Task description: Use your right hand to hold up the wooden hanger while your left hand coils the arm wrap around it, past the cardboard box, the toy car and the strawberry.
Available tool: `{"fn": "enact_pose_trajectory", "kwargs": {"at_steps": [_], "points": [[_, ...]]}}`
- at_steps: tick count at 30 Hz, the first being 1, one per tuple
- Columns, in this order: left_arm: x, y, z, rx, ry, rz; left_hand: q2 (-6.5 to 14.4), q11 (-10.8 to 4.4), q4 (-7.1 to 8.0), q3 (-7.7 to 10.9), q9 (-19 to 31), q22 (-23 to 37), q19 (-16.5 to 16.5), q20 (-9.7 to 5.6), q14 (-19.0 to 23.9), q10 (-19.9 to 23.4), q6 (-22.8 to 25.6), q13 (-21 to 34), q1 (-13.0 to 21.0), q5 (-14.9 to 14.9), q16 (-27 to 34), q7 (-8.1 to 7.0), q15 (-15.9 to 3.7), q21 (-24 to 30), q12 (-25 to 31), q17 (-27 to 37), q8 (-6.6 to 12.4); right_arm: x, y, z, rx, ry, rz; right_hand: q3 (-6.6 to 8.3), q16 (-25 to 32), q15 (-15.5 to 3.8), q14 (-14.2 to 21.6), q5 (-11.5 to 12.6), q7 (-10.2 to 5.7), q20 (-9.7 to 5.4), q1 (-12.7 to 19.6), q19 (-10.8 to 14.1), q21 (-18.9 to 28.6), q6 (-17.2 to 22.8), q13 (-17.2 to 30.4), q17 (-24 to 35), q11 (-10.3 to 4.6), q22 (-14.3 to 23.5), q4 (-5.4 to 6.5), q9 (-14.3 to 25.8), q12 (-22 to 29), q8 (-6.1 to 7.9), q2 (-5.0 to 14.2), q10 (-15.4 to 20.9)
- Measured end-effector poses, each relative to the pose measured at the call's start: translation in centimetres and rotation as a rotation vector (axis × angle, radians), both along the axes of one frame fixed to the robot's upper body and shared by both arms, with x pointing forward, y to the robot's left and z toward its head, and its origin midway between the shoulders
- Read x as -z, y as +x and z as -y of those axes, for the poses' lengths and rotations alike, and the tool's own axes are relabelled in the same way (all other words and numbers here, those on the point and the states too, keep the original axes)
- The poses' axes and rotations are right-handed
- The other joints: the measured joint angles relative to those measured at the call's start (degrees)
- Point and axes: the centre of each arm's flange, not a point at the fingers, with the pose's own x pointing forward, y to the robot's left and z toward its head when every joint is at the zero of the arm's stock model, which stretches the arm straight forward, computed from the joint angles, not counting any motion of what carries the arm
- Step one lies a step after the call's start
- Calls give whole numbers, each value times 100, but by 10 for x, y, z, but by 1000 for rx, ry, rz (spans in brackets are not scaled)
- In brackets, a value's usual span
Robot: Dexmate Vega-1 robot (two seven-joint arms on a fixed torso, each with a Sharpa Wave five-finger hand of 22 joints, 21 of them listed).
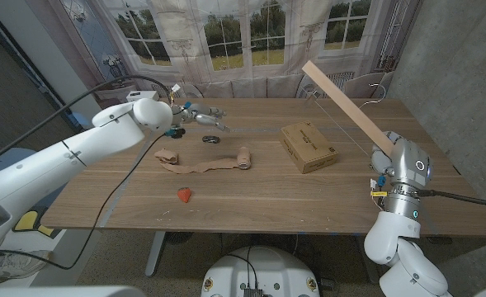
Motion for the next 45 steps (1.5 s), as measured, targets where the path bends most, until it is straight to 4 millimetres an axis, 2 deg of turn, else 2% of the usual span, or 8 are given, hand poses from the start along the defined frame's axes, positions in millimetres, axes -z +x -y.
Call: {"fn": "enact_pose_trajectory", "kwargs": {"at_steps": [10,22,23,28,32,41,45], "points": [[-7,4,23,-24,122,-7,-56,-83,1,-47,0,1,61,-61,-43,83,50,27,215,113,1,-94,-43,0,0,0,0,2,-1,1,4,6,14,24,0,0,0,0,9,0,0,0,66,-32,0,1,0,-26,24,111,96,92,0,0],[-15,9,57,10,173,-7,-169,-107,40,-182,-1,1,70,-135,-77,170,71,26,327,194,3,-72,-122,0,0,0,0,1,-3,-1,-9,20,54,47,1,1,0,-1,-10,0,-1,0,153,-52,-1,2,1,-79,47,223,203,198,0,0],[-14,10,52,-50,273,-22,-178,-113,40,-182,-1,1,70,-134,-77,177,71,26,336,194,3,-72,-122,0,19,-1,0,4,-2,2,2,33,54,47,1,1,0,-1,-10,0,-1,0,153,-52,-1,2,1,-79,47,228,216,198,0,1],[-14,10,64,-64,335,-24,-191,-120,40,-229,-1,1,70,-134,-108,185,71,53,350,194,-22,-72,-153,0,40,-1,0,5,-3,3,1,42,73,47,1,1,0,-2,-7,0,-1,1,191,-49,-1,2,1,-106,47,228,264,209,-1,1],[-13,10,72,-86,394,-21,-221,-99,47,-269,-1,1,49,-156,-111,162,71,53,380,231,-34,-72,-156,-40,40,-1,0,6,-3,5,6,49,86,73,1,1,0,-5,-6,0,-1,1,214,-48,-17,3,1,-106,22,213,303,228,-1,1],[-8,10,90,-96,462,-13,-214,-69,67,-335,-1,1,29,-175,-161,132,71,53,433,260,-34,-72,-161,-61,40,-1,-28,7,-5,5,8,55,107,96,1,1,0,-22,-5,12,-10,-33,258,-48,-21,3,1,-139,45,207,380,231,-9,1],[-6,11,95,-137,531,6,-217,105,87,-450,11,2,27,-177,-219,-12,73,82,436,332,-33,-70,-130,-84,-5,-1,-28,9,-4,6,13,59,109,96,1,1,-1,-23,-5,12,-25,-33,303,-48,-22,3,1,-159,45,201,431,232,-23,1]]}}
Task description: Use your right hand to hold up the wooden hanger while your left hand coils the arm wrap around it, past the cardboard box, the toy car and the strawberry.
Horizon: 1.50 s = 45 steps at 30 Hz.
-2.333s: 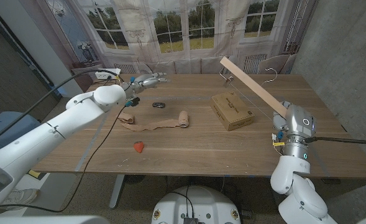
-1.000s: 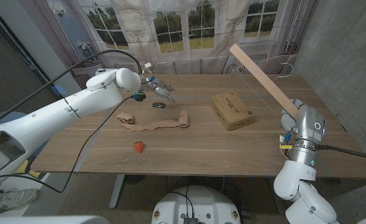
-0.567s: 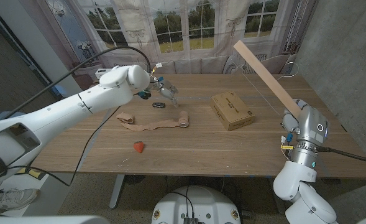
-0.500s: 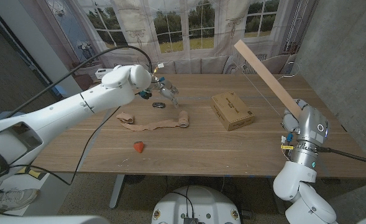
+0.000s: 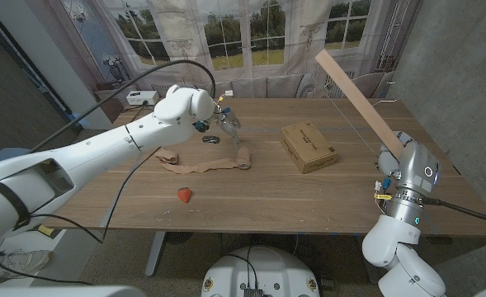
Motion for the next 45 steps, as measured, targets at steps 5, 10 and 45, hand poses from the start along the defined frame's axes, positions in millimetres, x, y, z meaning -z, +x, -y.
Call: {"fn": "enact_pose_trajectory", "kwargs": {"at_steps": [5,10,45], "points": [[5,3,9,-22,60,23,-19,174,56,-156,13,0,-61,-17,-105,-122,65,51,19,50,-29,76,72,-14,0,0,0,0,1,0,3,2,6,0,21,0,0,0,10,0,-111,0,10,-10,0,0,0,0,0,-19,43,31,67,0],[14,6,16,-32,104,31,-19,301,84,-314,40,0,-152,-25,-219,-243,-53,95,19,130,-29,193,185,-61,-44,0,-41,-1,3,-2,2,2,8,24,23,0,0,0,10,0,-112,1,45,-10,0,0,0,-27,-24,-29,66,54,68,0],[49,12,46,-71,306,68,107,419,232,-943,234,13,-289,116,-191,-345,-14,337,-107,383,88,438,346,-99,68,82,7,-7,21,-6,4,-4,24,72,33,9,-9,22,10,16,-118,-15,207,-10,-6,0,-10,-159,-22,-61,293,96,74,-18]]}}
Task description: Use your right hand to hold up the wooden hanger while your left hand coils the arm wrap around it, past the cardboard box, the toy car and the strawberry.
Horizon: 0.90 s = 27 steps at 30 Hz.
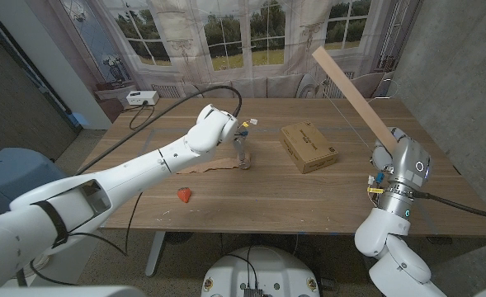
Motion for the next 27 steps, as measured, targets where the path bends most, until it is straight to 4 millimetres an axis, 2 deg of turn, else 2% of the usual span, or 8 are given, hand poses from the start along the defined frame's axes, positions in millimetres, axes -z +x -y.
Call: {"fn": "enact_pose_trajectory", "kwargs": {"at_steps": [4,11,17,21,24,27], "points": [[4,3,0,-16,16,0,25,0,22,-54,17,0,131,9,105,0,-33,51,-25,11,40,-29,15,40,22,0,0,-2,2,-1,0,-2,1,41,0,0,0,0,0,-7,0,-7,43,0,0,0,0,-27,-7,-17,38,0,0,0],[8,8,-1,-9,21,-8,27,0,45,-124,45,0,221,-81,161,0,-48,84,-23,11,40,15,-41,60,44,26,0,-4,6,-4,-1,-3,-2,41,0,0,0,-4,0,-11,-1,-11,88,-1,-3,0,1,-39,-7,-39,104,46,0,-1],[13,13,0,16,22,-16,149,-63,45,-124,45,-1,252,-112,254,64,64,118,23,11,40,34,-134,63,134,26,66,-5,8,-7,-1,-4,-4,41,0,0,0,-6,0,-11,-3,-11,104,-1,2,0,1,-65,-7,-48,133,46,0,-1],[15,16,0,28,22,-19,454,-156,63,-68,71,-1,306,-166,325,157,167,175,202,-22,40,-61,-205,87,223,26,106,-5,10,-8,-2,-5,-5,40,0,0,0,-17,0,-11,-12,-11,126,-1,2,0,1,-79,-8,-67,154,46,-8,-1],[17,18,1,43,21,-24,813,-145,53,94,93,-1,334,-154,398,269,218,233,414,-250,40,-10,-228,103,318,11,110,-5,10,-9,-1,-5,-5,40,0,0,0,-19,0,-11,-85,-11,148,-1,7,0,1,-89,-8,-67,173,46,23,-1],[19,19,1,52,19,-24,953,-302,-18,165,98,-1,438,-255,537,446,335,270,557,-511,40,-127,-354,125,438,-23,175,-5,10,-10,0,-7,-5,55,0,0,0,-21,0,-6,-85,-16,169,-1,7,0,18,-106,-25,-67,196,46,23,-18]]}}
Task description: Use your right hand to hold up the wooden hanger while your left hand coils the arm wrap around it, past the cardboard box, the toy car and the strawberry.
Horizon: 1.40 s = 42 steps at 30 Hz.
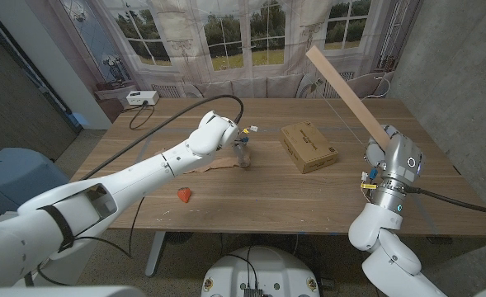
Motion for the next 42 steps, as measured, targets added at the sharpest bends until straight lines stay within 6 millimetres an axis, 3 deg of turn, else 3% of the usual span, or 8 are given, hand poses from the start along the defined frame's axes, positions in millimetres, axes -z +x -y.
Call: {"fn": "enact_pose_trajectory", "kwargs": {"at_steps": [6,10,12,16,21,25,28,42], "points": [[1,2,1,13,-4,3,77,-110,-72,72,-24,0,158,-76,241,311,254,27,198,-299,41,-44,-129,50,137,-24,57,0,0,-1,1,-5,-1,13,0,0,0,-1,4,30,1,-30,1,-5,0,0,-4,-25,13,-27,21,-1,0,-34],[3,2,1,20,-7,10,225,-379,-135,134,-96,0,534,-119,959,1067,756,52,353,-745,214,-64,-243,191,409,-46,212,0,0,-1,5,-8,-2,15,0,0,0,-2,3,30,1,-30,1,-5,0,0,-4,-26,15,-33,42,-3,1,-34],[2,3,1,26,-9,22,201,-479,-132,163,-132,22,738,-182,1413,1465,1055,45,448,-891,338,-69,-254,270,511,-39,329,-1,0,-1,5,-9,-2,15,0,0,0,-2,4,30,1,-30,43,-5,-2,0,-4,-44,15,-33,64,-3,1,-35],[6,2,1,35,-13,37,202,-231,-162,198,-177,55,1027,-372,2223,1808,1324,47,448,-944,584,40,-278,418,840,43,549,-1,-1,-1,7,-12,-2,27,0,0,0,-7,-5,30,1,-29,44,4,-2,0,5,-53,3,-51,67,39,1,-44],[10,3,1,47,-21,50,205,281,-260,296,-204,82,1438,-531,3222,2320,1718,47,446,-977,860,437,-345,634,1193,110,1011,-2,-1,-1,8,-15,0,30,0,0,0,-9,-5,7,1,-52,54,4,-4,0,-6,-75,-1,-63,108,41,1,-56],[12,4,-1,57,-42,63,205,628,-363,398,-199,82,1636,-594,3793,2667,2073,47,445,-992,1048,794,-421,762,1366,214,1042,-2,-2,0,10,-19,-1,30,1,0,0,-11,-5,-2,1,-61,89,4,-4,0,-5,-62,-1,-79,108,41,1,-57],[13,3,-3,70,-65,83,204,783,-456,492,-132,104,1719,-574,4084,2822,2187,47,445,-982,1213,908,-478,845,1406,372,1042,-2,-3,0,12,-22,-4,30,1,0,0,-11,-5,-2,1,-60,134,4,-6,0,-5,-75,-1,-82,148,41,1,-57],[7,-16,-15,176,-239,265,203,815,-535,569,136,161,1842,-636,4506,2890,2226,47,445,-920,1632,947,-639,1036,1425,963,1043,-1,-3,0,23,-43,-37,51,2,0,0,-24,-4,23,1,-96,177,3,-7,0,-14,-105,20,-102,216,79,1,-85]]}}
